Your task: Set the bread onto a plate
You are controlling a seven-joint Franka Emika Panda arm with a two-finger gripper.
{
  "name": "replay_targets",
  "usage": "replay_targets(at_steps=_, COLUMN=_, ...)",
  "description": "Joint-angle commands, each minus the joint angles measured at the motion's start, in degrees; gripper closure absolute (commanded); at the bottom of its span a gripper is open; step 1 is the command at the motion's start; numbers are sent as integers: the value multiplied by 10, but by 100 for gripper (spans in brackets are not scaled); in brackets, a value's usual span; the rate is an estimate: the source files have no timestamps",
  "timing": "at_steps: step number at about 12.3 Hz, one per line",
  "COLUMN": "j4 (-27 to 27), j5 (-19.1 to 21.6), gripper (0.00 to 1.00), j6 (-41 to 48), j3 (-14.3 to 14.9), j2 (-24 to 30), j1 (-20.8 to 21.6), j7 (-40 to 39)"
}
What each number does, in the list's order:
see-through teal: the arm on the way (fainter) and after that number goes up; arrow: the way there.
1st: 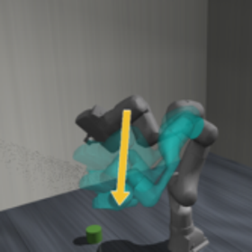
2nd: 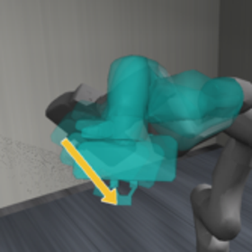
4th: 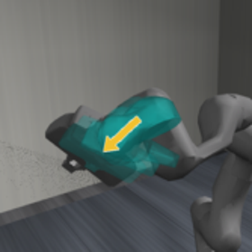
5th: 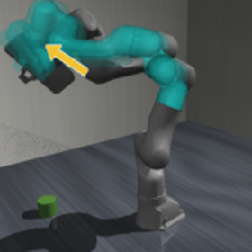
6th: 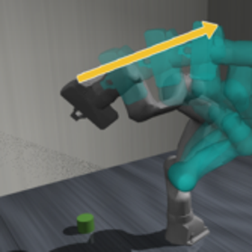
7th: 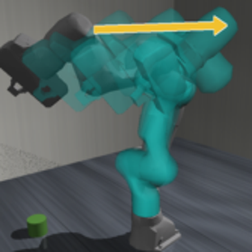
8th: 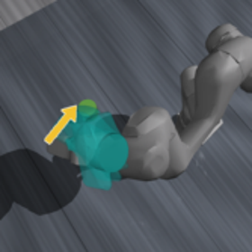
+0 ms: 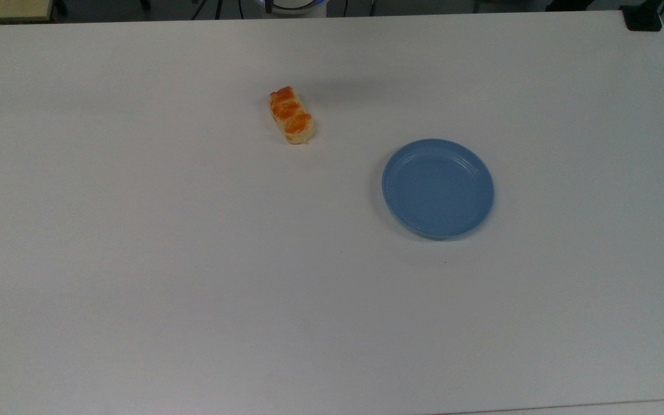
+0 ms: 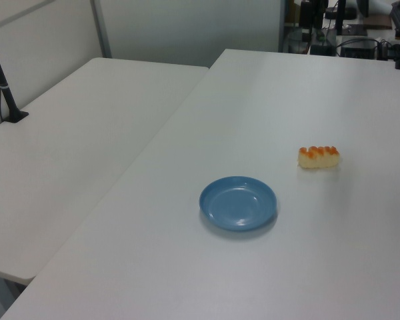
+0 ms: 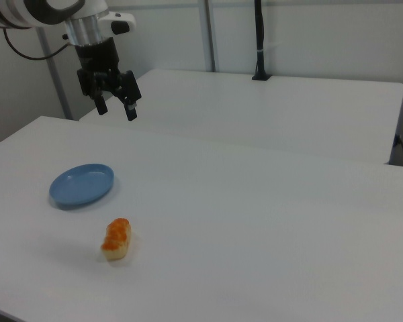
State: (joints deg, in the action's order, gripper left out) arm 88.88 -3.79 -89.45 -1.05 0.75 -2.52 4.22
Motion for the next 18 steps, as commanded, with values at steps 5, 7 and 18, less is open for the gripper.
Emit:
replay_targets(at_steps=5, j4=26, j5=10, gripper=0, j6=11, j3=2, j2=20, j1=8, j7=-37)
replay_targets(at_steps=7, j4=54, j5=11, gripper=0, j6=2, j3=2, j2=22, j1=8, j7=-125)
replay_targets(at_steps=18, j4=302, j5=16, gripper=0, j6=-186, j3=-16, j2=70, j1=7, j7=-388)
